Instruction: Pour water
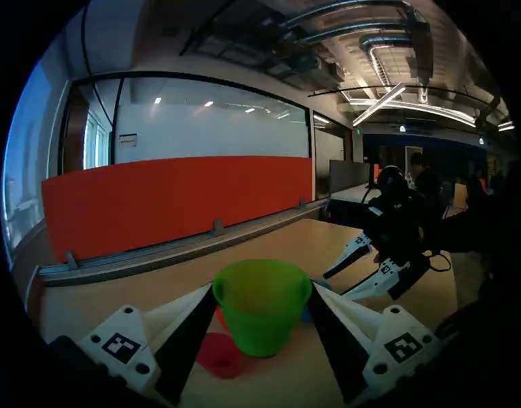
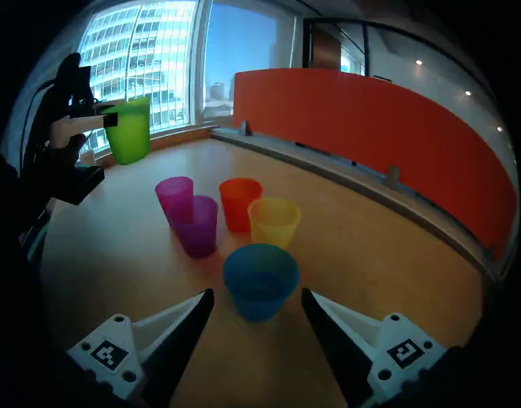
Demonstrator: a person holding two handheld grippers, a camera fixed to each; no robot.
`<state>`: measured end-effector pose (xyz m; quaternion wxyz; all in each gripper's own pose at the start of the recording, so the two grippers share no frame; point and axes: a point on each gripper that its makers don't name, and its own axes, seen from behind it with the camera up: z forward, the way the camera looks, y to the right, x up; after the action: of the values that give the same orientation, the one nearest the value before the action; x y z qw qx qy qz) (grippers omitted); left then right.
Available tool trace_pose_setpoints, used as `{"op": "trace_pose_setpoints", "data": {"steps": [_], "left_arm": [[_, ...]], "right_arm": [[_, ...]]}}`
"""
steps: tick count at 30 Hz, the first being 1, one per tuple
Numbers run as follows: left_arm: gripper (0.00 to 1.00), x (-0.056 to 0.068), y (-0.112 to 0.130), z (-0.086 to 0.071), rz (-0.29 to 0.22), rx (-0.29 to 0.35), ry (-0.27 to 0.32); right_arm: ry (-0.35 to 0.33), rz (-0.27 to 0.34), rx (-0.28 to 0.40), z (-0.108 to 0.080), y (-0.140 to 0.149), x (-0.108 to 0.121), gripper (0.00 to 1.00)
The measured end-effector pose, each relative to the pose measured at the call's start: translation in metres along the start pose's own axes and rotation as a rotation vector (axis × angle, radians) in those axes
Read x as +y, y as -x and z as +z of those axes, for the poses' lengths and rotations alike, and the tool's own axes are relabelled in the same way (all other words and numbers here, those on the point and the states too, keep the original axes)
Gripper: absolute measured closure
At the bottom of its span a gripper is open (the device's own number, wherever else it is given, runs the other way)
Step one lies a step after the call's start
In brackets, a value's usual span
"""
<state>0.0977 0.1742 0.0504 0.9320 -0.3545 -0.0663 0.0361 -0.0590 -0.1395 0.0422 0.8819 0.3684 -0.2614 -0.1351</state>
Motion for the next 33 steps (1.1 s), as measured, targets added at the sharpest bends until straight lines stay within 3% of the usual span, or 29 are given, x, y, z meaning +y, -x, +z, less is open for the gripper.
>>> {"op": "trace_pose_setpoints", "data": {"steps": [8,33], "left_arm": [[0.11,-0.005,-0.009,-0.007,-0.015,0.029,-0.021],[0.11,-0.023,-0.026,-0.021,0.001,0.057,-0.073]], "right_arm": [[-0.006,0.002,-0.012,0.011,0.003,-0.001,0.0],[-0.008,-0.008,-0.03,0.041,0.002,0.001,0.0]]}}
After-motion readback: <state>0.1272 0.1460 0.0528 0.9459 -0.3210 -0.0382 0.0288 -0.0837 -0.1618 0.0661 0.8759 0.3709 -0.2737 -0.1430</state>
